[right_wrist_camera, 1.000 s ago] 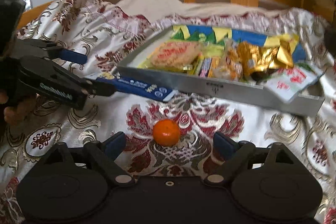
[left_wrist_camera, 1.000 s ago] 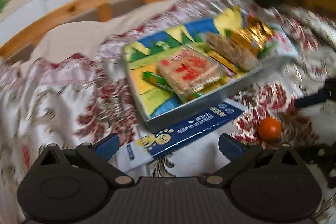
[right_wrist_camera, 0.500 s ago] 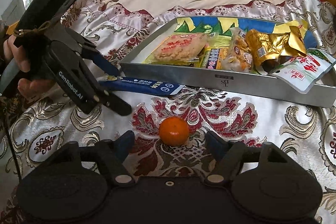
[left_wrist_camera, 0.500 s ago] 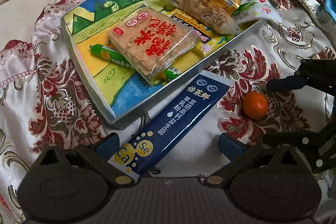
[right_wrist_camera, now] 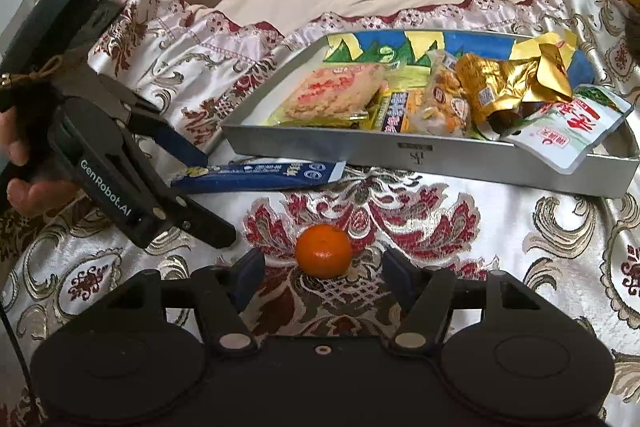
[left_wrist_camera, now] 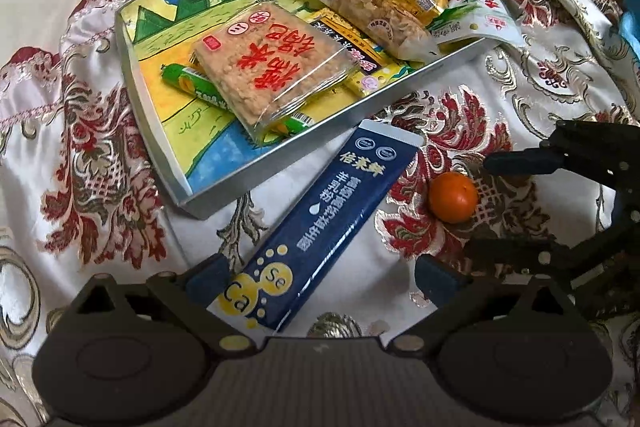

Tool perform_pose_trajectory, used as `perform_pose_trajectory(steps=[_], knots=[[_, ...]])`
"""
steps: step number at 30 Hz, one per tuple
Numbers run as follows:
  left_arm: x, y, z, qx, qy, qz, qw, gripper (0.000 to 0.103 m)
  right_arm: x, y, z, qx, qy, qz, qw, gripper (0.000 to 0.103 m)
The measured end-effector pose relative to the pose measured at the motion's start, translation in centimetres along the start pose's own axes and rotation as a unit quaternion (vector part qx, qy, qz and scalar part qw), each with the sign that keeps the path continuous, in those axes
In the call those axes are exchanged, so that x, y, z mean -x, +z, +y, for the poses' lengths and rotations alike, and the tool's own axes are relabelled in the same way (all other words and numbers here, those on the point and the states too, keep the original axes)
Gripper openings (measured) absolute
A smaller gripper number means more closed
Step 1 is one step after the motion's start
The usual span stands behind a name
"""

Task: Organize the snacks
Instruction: 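Grasp the blue milk stick with the left tool while the right tool grasps the mandarin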

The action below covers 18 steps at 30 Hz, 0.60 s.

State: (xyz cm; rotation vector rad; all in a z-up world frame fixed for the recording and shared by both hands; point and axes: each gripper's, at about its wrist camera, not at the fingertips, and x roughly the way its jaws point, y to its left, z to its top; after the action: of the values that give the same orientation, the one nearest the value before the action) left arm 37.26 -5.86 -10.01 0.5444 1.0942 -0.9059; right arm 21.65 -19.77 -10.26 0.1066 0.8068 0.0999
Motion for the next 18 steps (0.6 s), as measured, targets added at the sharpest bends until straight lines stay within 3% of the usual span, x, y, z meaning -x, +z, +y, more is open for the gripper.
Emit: perform_pose_trajectory(steps=[5, 8, 10, 12, 15, 18], knots=[[-1.1, 1.1, 0.2, 0.012, 0.009, 0.001, 0.9999, 0.098, -0.4, -0.2, 0.2, 0.016, -0.005, -0.005, 1.000, 0.068], [-1.3, 1.0, 0.1, 0.014, 0.001, 0.008, 0.9999, 0.088, -0.8, -0.1, 0.3, 0.027, -0.006, -0.012, 1.000, 0.068], [-1.1, 0.7, 0.0, 0.021, -0.002, 0.008, 0.9998, 0.083, -1.0, 0.0, 0.5, 0.037, -0.008, -0.011, 0.999, 0.063], [-0.7, 0.6, 0.1, 0.027, -0.001, 0.009, 0.9996, 0.077, -1.1, 0.1, 0.7, 0.049, -0.008, -0.010, 0.999, 0.049], [-0.3, 0.6, 0.3, 0.060, 0.006, 0.019, 0.9980, 0.067, -1.2, 0.1, 0.9, 0.060, -0.007, -0.005, 0.998, 0.037], [0.2, 0.6, -0.3, 0.078, 0.019, 0.024, 0.9965, 0.059, -1.1, 0.1, 1.0, 0.067, -0.010, -0.004, 0.998, 0.035]])
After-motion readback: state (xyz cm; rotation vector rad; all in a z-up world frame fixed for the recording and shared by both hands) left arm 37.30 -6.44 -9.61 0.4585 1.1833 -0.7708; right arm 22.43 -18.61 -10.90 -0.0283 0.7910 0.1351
